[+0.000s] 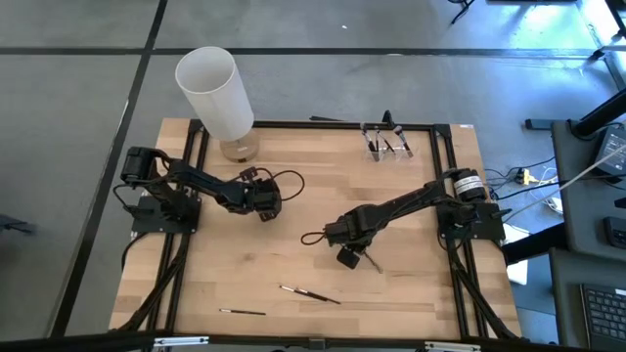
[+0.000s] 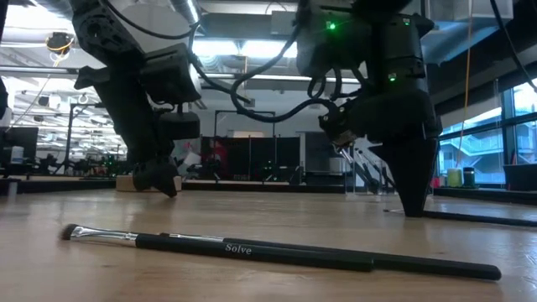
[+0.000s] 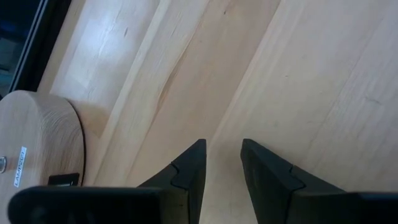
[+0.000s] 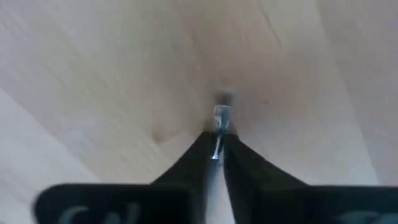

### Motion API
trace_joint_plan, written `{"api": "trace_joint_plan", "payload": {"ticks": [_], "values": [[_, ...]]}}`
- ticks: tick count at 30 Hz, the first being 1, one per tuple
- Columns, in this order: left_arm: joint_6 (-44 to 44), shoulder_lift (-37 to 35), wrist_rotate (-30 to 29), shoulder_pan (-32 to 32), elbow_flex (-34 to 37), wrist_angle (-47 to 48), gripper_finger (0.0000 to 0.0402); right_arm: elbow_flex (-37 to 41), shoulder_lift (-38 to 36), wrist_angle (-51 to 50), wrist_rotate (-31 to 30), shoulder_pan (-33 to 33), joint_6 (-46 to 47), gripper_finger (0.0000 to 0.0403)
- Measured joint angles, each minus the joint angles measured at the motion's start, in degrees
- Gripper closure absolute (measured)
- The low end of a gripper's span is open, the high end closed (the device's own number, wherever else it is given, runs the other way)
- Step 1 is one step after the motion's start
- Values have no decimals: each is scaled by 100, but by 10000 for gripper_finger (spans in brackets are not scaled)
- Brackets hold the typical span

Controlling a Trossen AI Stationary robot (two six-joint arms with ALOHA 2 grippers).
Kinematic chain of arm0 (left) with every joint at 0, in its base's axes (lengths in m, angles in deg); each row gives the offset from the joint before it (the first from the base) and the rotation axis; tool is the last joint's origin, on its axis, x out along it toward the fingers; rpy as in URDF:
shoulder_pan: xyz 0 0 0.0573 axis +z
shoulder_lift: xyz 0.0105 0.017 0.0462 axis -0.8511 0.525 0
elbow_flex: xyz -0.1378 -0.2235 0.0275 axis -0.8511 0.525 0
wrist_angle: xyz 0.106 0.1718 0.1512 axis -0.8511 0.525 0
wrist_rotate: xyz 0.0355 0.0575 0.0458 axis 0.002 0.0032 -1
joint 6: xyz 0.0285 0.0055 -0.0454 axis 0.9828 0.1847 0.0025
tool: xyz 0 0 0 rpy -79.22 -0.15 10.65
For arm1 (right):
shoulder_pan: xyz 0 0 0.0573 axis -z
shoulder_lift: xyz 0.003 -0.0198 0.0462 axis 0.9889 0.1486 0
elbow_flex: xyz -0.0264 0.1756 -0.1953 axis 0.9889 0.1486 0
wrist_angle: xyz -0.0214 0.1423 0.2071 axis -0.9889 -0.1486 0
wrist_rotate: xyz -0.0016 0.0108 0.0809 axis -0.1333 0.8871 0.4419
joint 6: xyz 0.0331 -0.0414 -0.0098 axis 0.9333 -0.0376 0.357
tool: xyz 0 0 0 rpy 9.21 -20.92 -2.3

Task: Put items in baskets/containers
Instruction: Put the eyeshadow brush into the middle of the transparent organizer

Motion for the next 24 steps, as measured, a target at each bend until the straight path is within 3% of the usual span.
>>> {"api": "trace_joint_plan", "payload": {"ticks": [4, 10, 15, 24], "values": [[0, -2, 12, 0, -4, -7, 300, 40, -11, 114, 86, -4, -29, 392], [0, -4, 21, 0, -4, -1, 300, 48, -15, 159, 110, 7, -167, 375], [-2, -4, 21, 0, -4, 2, 300, 77, -212, 147, 1, 4, -286, 387], [-17, -4, 19, 0, -4, 2, 300, 93, -1593, -172, -732, 174, -512, 382]]}}
